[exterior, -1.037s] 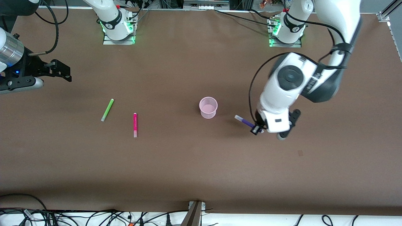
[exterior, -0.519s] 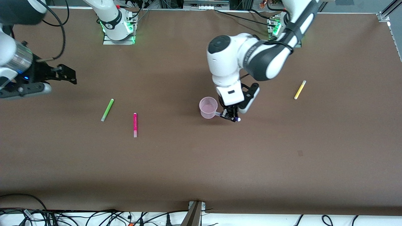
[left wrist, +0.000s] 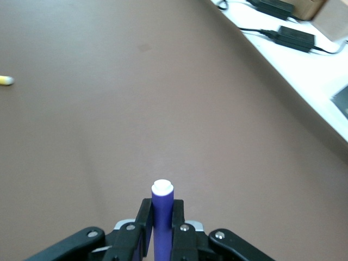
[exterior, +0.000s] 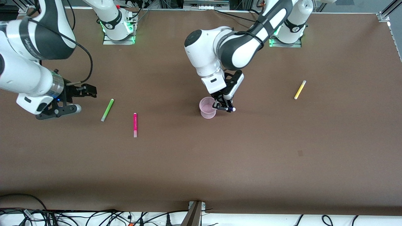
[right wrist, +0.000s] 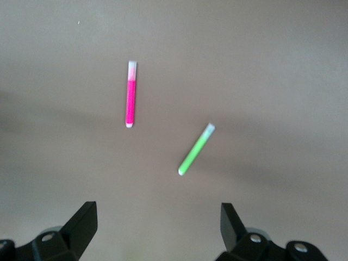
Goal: Organize pens into pink holder with both arms
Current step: 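Carry the purple pen to the pink cup while the right gripper reaches out, then drop the purple pen into the cup while the right gripper nears the magenta pen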
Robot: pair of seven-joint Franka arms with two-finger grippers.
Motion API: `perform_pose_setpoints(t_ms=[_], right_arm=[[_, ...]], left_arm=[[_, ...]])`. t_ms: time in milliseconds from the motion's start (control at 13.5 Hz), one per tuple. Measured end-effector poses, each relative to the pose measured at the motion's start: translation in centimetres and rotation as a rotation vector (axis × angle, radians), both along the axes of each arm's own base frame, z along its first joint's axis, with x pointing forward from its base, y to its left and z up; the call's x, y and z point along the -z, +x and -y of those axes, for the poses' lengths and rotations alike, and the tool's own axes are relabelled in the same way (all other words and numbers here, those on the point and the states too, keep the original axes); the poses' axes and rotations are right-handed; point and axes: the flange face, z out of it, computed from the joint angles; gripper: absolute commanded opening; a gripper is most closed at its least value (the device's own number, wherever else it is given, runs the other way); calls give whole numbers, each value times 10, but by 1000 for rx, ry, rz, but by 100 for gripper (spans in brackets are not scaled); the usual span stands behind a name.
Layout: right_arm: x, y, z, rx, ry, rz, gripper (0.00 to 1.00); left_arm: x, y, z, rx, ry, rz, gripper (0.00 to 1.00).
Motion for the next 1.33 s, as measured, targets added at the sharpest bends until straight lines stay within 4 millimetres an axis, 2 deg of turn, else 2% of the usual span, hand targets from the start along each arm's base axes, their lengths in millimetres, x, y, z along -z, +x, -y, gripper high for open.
perform_pose_setpoints(t_ms=[222, 444, 593, 741, 963, 1111, 1185, 1259, 1333], right_arm=[[54, 0, -14, 17, 49, -3, 100], [122, 5, -43, 60, 79, 1, 100], [164, 1, -62, 88, 73, 27, 99], [191, -10, -67, 105, 67, 36, 99], [208, -19, -64, 139, 61, 41, 97], [219, -22, -63, 159, 59, 44, 92], [225, -24, -62, 171, 67, 42, 90], [233, -26, -62, 187, 76, 37, 86], [241, -29, -61, 197, 80, 37, 81]], left_arm=[[21, -24, 18, -26, 35, 6, 0], [36, -37, 31, 6, 88, 52, 0], [47, -42, 37, 33, 112, 74, 0], [54, -46, 41, 48, 128, 83, 0], [60, -54, 49, 70, 141, 95, 0], [67, -59, 52, 82, 159, 104, 27], [70, -60, 53, 85, 171, 110, 47], [73, -60, 53, 86, 179, 113, 55], [75, -60, 53, 86, 183, 116, 69]])
